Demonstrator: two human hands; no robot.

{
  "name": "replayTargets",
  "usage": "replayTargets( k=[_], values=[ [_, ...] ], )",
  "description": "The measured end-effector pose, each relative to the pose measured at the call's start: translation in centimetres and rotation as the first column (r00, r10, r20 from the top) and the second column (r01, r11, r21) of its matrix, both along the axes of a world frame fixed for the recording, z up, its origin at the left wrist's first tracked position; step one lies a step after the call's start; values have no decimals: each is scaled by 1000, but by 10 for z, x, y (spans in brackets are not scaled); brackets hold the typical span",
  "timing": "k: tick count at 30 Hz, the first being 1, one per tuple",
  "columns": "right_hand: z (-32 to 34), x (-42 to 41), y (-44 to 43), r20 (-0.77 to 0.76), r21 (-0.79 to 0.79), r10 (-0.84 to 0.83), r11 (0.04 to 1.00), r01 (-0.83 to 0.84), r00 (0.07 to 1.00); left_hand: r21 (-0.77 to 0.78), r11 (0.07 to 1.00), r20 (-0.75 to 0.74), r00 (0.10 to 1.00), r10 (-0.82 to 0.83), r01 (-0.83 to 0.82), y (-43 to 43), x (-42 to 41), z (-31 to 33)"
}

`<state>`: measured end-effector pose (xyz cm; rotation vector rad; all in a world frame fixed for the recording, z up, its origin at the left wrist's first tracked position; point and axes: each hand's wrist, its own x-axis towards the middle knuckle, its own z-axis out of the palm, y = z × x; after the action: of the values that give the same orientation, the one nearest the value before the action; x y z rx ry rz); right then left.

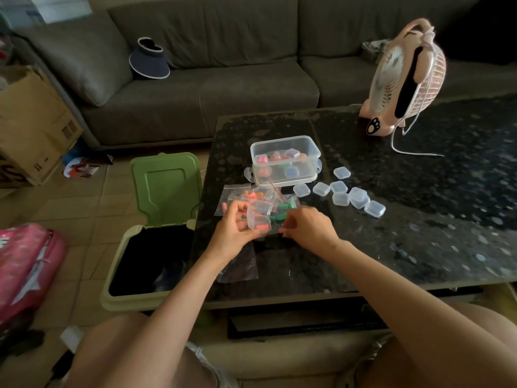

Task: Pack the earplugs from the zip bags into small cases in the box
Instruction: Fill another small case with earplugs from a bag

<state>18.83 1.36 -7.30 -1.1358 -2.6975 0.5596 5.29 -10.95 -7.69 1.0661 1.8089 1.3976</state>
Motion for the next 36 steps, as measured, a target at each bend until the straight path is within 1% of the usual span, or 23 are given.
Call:
replayTargets(
  k=[2,3,4,5,7,8,10,13,17,18,20,22,27,31,33,36],
  values=[
    [9,-2,2,-202,-119,-67,992,44,977,-7,1000,-13,1000,-2,2,-1,-2,0],
    [15,-4,1,-307,-192,-76,981,17,949,-15,1000,-21,1000,-11,10,-1,-3,-1],
    [20,-5,-2,-376,-233,-56,972,-36,925,-31,999,-30,999,-19,19,-1,-3,-2],
    [23,-6,-6,-401,-231,-8,969,-93,916,-42,999,-30,999,-31,29,0,-3,-3],
    [22,-7,-12,-374,-140,93,978,-156,923,-42,998,-11,999,-47,46,1,0,-3],
    [19,-8,-15,-350,-87,118,984,-158,929,-42,998,-2,999,-48,48,2,2,-2],
    [16,-9,-15,-327,-45,128,988,-151,936,-43,998,3,999,-48,48,3,5,-1],
    [17,-10,-13,-347,-67,114,987,-146,931,-42,999,5,1000,-29,29,4,5,0],
    [21,-10,-12,-442,-186,30,975,-125,896,-31,999,27,999,-33,34,5,6,0],
    [22,-10,-12,-454,-185,49,972,-147,890,-33,999,21,999,-34,35,6,6,-1],
    [23,-9,-11,-440,-124,127,972,-201,889,-35,999,14,999,-33,33,6,6,-1],
    [24,-8,-10,-436,-104,151,971,-217,887,-26,999,31,999,-27,28,5,5,-1],
    [24,-7,-8,-542,-291,-30,944,-154,840,-9,1000,33,999,-19,19,4,5,-1],
    [17,-9,-9,-464,-293,-46,951,-104,885,19,1000,55,998,-20,19,4,6,1],
    [14,-11,-10,-464,-345,-86,934,-91,882,45,999,79,997,-22,19,3,7,3],
    [14,-12,-11,-496,-456,-144,883,-115,857,83,996,117,993,-5,-5,3,5,3]
  ],
)
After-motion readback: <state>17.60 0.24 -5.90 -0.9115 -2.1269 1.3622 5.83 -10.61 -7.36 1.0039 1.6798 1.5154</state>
